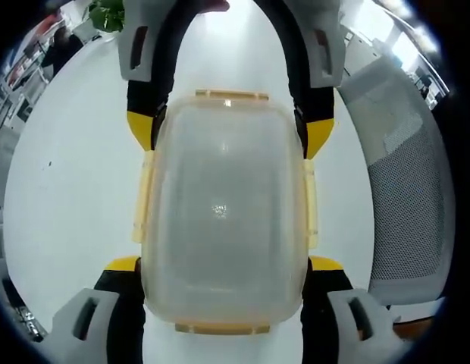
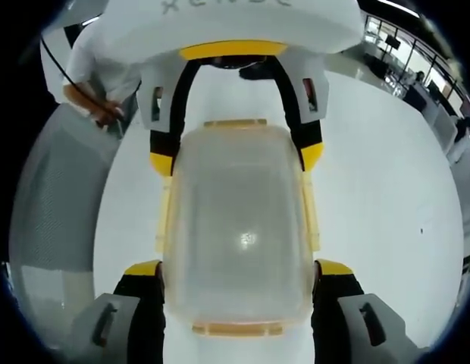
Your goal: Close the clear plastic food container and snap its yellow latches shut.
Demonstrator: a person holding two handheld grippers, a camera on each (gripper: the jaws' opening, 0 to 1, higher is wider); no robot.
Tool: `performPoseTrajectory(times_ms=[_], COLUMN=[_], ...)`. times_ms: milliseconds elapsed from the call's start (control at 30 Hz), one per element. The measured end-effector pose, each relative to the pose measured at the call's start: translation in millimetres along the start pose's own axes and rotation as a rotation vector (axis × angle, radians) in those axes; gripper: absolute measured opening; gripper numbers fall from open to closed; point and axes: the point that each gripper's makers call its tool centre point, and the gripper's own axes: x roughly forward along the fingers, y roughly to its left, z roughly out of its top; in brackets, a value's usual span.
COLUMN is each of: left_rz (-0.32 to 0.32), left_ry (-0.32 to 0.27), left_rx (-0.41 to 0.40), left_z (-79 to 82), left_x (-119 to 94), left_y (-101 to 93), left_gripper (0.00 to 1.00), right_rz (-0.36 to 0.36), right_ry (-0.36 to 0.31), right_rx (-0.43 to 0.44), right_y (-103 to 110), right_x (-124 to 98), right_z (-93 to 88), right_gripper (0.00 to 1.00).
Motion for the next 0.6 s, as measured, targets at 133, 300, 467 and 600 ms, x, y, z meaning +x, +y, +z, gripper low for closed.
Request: performPoseTrajectory(times_ms=[133, 300, 467, 600], left_rz=[0.000, 0.002, 0.004, 0.005], left_ry=[0.002, -0.001, -0.003, -0.008], left_rx=[0.000, -0.001, -0.002, 0.000], left_z=[0.6, 1.0, 1.5, 1.9], left_x=[0, 0, 0, 0], left_y=[2.4, 6.3, 10.2, 14.5], left_gripper=[0.86, 0.86, 0.86, 0.86], right_rz=[0.000, -0.002, -0.003, -0.005], right_ry=[-0.003, -0.002, 0.000, -0.001], right_rx=[0.001, 0.002, 0.003, 0.006], right_y=[-3, -7, -10, -14], right_x=[-1, -1, -1, -1], right_z=[0.2, 0.1, 0.3, 0.0], right_gripper=[0.80, 0.80, 0.80, 0.81])
